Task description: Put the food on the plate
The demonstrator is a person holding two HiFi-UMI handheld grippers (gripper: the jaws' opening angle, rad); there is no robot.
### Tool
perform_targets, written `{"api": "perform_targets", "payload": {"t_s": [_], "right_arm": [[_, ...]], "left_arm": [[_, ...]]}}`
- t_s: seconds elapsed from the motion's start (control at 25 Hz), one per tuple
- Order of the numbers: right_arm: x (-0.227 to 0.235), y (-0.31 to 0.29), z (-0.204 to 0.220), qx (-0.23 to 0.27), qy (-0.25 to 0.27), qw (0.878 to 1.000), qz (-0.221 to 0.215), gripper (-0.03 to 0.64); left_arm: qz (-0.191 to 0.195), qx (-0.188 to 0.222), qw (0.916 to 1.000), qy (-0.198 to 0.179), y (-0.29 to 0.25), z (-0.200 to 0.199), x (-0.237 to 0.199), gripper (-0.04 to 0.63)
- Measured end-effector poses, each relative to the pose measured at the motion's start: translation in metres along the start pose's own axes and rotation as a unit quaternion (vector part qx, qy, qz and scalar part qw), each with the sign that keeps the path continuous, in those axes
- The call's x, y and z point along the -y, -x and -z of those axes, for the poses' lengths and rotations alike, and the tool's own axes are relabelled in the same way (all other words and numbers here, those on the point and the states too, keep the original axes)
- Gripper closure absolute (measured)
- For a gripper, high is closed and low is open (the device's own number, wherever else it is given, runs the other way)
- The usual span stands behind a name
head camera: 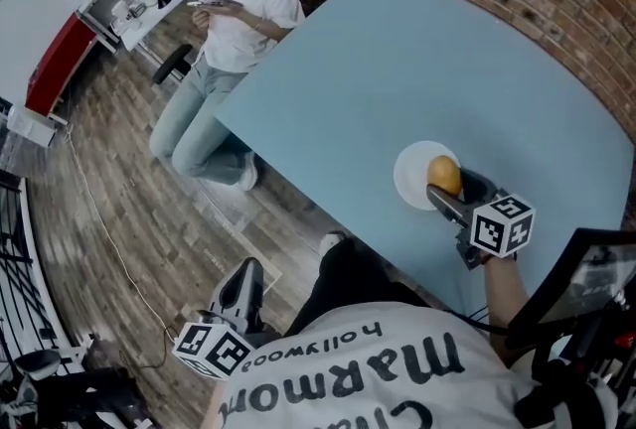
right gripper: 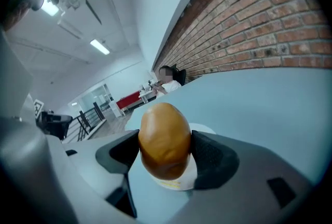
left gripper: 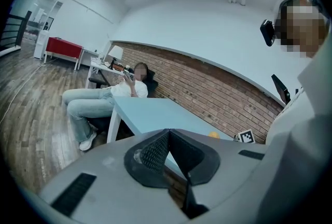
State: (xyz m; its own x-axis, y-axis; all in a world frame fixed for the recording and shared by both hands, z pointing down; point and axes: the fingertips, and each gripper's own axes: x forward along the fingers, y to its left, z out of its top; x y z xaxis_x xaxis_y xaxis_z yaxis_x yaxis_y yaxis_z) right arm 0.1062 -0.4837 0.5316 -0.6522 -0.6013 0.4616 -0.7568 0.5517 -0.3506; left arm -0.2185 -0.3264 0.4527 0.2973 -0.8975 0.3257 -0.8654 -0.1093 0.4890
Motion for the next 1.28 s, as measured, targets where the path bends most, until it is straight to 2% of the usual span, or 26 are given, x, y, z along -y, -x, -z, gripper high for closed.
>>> {"api": "perform_targets", "payload": {"t_s": [0.08, 0.2, 0.32, 0.56, 0.76, 0.92, 1.0, 1.16, 1.28], "right_arm": [[0.0, -0.01, -0.003, -0.02, 0.061, 0.998, 0.017, 0.302], [0.002, -0.021, -0.004, -0.064, 0.15, 0.986, 0.044, 0.302], [0.005, -0.031, 0.001, -0.106, 0.201, 0.972, 0.061, 0.302], [0.01, -0.048, 0.009, -0.149, 0.222, 0.961, 0.069, 0.302], [0.015, -0.057, 0.015, -0.19, 0.264, 0.943, 0.074, 0.302], [0.018, -0.064, 0.016, -0.206, 0.283, 0.934, 0.072, 0.302], [0.017, -0.067, 0.016, -0.209, 0.284, 0.933, 0.069, 0.302], [0.014, -0.067, 0.011, -0.204, 0.268, 0.939, 0.07, 0.302], [0.014, -0.069, 0.015, -0.21, 0.272, 0.936, 0.072, 0.302]], "left_arm": [[0.008, -0.004, 0.9999, -0.009, -0.009, -0.005, -0.003, 0.589], [0.027, -0.009, 0.9995, -0.015, -0.028, -0.01, -0.002, 0.589], [0.044, -0.013, 0.9988, -0.017, -0.047, -0.018, -0.001, 0.589], [0.057, -0.023, 0.9978, -0.022, -0.068, -0.032, -0.007, 0.589], [0.058, -0.027, 0.9978, -0.018, -0.08, -0.041, -0.014, 0.589], [0.06, -0.033, 0.9975, -0.016, -0.087, -0.041, -0.019, 0.589], [0.061, -0.035, 0.9974, -0.017, -0.088, -0.042, -0.021, 0.589], [0.061, -0.035, 0.9973, -0.02, -0.087, -0.041, -0.026, 0.589], [0.056, -0.035, 0.9977, -0.018, -0.086, -0.042, -0.028, 0.589]]}}
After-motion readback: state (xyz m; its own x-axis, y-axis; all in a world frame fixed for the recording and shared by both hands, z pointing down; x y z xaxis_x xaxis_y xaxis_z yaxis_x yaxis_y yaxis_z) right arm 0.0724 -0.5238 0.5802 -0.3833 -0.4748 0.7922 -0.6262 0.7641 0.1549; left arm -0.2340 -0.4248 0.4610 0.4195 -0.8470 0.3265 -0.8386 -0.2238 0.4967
